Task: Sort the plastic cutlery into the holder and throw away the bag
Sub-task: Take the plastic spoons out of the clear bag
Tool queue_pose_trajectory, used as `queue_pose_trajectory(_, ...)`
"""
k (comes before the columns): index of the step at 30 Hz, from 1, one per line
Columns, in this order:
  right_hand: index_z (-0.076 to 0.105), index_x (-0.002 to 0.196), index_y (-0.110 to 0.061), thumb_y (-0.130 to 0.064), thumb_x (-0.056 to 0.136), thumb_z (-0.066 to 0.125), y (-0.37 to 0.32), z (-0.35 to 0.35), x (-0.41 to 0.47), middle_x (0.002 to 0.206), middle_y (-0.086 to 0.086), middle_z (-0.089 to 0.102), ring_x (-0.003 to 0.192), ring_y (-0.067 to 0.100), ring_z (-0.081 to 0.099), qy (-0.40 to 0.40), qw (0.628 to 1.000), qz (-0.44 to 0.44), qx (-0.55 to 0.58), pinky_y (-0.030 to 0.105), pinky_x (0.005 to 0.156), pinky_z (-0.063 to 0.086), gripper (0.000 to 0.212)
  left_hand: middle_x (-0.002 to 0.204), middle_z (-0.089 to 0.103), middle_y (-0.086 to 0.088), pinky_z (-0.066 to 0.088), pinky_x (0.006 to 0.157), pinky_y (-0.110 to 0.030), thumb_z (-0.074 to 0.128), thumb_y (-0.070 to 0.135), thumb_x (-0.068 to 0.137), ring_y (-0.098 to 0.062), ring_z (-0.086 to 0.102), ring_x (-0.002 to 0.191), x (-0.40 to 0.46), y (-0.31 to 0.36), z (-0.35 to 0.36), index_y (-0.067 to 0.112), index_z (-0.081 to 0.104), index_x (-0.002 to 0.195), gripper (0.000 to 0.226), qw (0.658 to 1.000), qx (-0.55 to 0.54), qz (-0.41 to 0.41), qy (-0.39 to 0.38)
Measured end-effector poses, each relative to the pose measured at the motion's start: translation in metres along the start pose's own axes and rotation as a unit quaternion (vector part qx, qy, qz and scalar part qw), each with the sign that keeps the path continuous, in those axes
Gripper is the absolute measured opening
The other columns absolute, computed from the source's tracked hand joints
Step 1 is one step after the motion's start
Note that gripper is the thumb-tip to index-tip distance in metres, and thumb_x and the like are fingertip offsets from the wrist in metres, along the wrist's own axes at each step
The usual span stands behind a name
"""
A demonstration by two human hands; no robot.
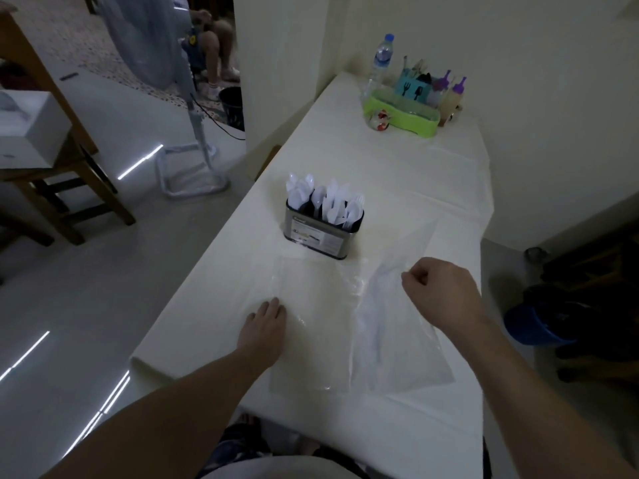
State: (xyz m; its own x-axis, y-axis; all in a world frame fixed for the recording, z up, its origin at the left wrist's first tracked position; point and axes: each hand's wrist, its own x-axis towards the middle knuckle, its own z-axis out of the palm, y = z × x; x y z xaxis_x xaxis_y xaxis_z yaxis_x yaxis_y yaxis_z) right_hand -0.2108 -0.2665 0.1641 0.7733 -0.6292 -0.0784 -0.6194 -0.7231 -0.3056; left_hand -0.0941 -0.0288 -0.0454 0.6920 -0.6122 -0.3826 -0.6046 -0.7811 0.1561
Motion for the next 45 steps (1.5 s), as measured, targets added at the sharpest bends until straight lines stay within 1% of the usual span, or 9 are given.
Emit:
queue_pose_trajectory(4, 0.065, 0.073, -0.022, -0.029, 0.087, 0.062, -0.018, -0.021, -0.005, 0.065, -0.01, 0.064, 0.063, 0.005, 0.057, 0.01, 0.997, -0.01, 0.081, 0.02, 0.055, 0.039, 0.016, 0.163, 0.007, -0.009, 0.024, 0.118, -0.045, 0.042, 0.013, 0.096, -0.029, 0.011, 0.149, 0.0, -0.003, 0.002, 0.009, 0.016, 0.152, 0.062, 1.0, 0.006, 0.009, -0.001)
queue_pose_trajectory(7, 0.065, 0.07, -0.022, -0.027, 0.085, 0.063, -0.03, -0.029, -0.005, 0.067, -0.003, 0.069, 0.06, 0.009, 0.061, 0.006, 0.988, -0.009, 0.153, 0.021, 0.052, 0.043, 0.016, 0.163, 0.005, -0.009, 0.024, 0.118, -0.045, 0.04, 0.013, 0.096, -0.029, 0.01, 0.149, 0.0, -0.004, 0.002, 0.009, 0.015, 0.153, 0.062, 1.0, 0.012, 0.013, -0.002)
queue_pose_trajectory(18, 0.066, 0.073, -0.022, -0.03, 0.086, 0.065, -0.058, -0.036, -0.009, 0.065, -0.009, 0.065, 0.06, 0.004, 0.058, 0.01, 0.991, -0.03, 0.129, 0.018, 0.056, 0.042, 0.015, 0.163, 0.006, -0.01, 0.025, 0.117, -0.046, 0.036, 0.017, 0.094, -0.029, 0.01, 0.149, 0.003, -0.008, -0.002, 0.008, 0.015, 0.153, 0.063, 0.999, 0.003, 0.03, -0.013)
queue_pose_trajectory(25, 0.063, 0.066, -0.019, -0.031, 0.085, 0.067, -0.074, -0.057, -0.022, 0.062, -0.001, 0.065, 0.049, 0.007, 0.05, 0.061, 0.97, -0.048, 0.23, 0.024, 0.053, 0.042, 0.022, 0.163, 0.006, -0.008, 0.024, 0.117, -0.045, 0.033, 0.016, 0.095, -0.028, 0.01, 0.149, -0.003, -0.009, -0.001, 0.01, 0.014, 0.153, 0.062, 1.0, -0.005, 0.029, -0.009)
queue_pose_trajectory(29, 0.065, 0.069, -0.02, -0.028, 0.084, 0.069, -0.082, -0.074, -0.025, 0.066, 0.004, 0.068, 0.061, 0.026, 0.063, 0.084, 0.951, -0.061, 0.292, 0.032, 0.058, 0.048, 0.017, 0.163, 0.006, -0.01, 0.027, 0.116, -0.045, 0.037, 0.023, 0.097, -0.031, 0.012, 0.149, -0.004, -0.01, -0.001, 0.007, 0.01, 0.154, 0.065, 0.999, 0.023, 0.042, -0.007)
queue_pose_trajectory(33, 0.065, 0.071, -0.022, -0.028, 0.084, 0.069, -0.082, -0.072, -0.023, 0.069, 0.006, 0.069, 0.067, 0.033, 0.064, 0.085, 0.953, -0.049, 0.286, 0.034, 0.054, 0.047, 0.015, 0.163, 0.008, -0.011, 0.027, 0.115, -0.046, 0.036, 0.027, 0.098, -0.031, 0.013, 0.148, -0.005, -0.011, -0.003, 0.004, 0.01, 0.153, 0.066, 0.998, 0.03, 0.048, -0.003)
queue_pose_trajectory(38, 0.065, 0.073, -0.022, -0.029, 0.085, 0.068, -0.072, -0.069, -0.02, 0.069, 0.004, 0.07, 0.069, 0.031, 0.066, 0.089, 0.961, -0.034, 0.259, 0.041, 0.063, 0.054, 0.014, 0.162, 0.008, -0.011, 0.027, 0.115, -0.046, 0.036, 0.023, 0.097, -0.031, 0.013, 0.148, -0.005, -0.011, -0.004, 0.005, 0.011, 0.153, 0.064, 0.998, 0.032, 0.051, 0.0)
queue_pose_trajectory(42, 0.064, 0.072, -0.02, -0.03, 0.086, 0.065, -0.057, -0.072, -0.016, 0.068, 0.001, 0.069, 0.069, 0.023, 0.066, 0.094, 0.982, -0.023, 0.165, 0.037, 0.068, 0.053, 0.017, 0.162, 0.009, -0.011, 0.028, 0.115, -0.046, 0.039, 0.023, 0.097, -0.031, 0.013, 0.148, -0.002, -0.012, -0.002, 0.006, 0.012, 0.153, 0.065, 0.998, 0.032, 0.051, -0.006)
queue_pose_trajectory(45, 0.066, 0.075, -0.016, -0.027, 0.087, 0.065, -0.04, -0.072, -0.011, 0.07, -0.001, 0.068, 0.069, 0.02, 0.062, 0.1, 0.993, -0.008, 0.059, 0.028, 0.066, 0.043, 0.016, 0.162, 0.009, -0.011, 0.028, 0.115, -0.047, 0.04, 0.024, 0.097, -0.031, 0.012, 0.148, -0.001, -0.013, -0.001, 0.007, 0.013, 0.153, 0.064, 0.998, 0.028, 0.054, -0.009)
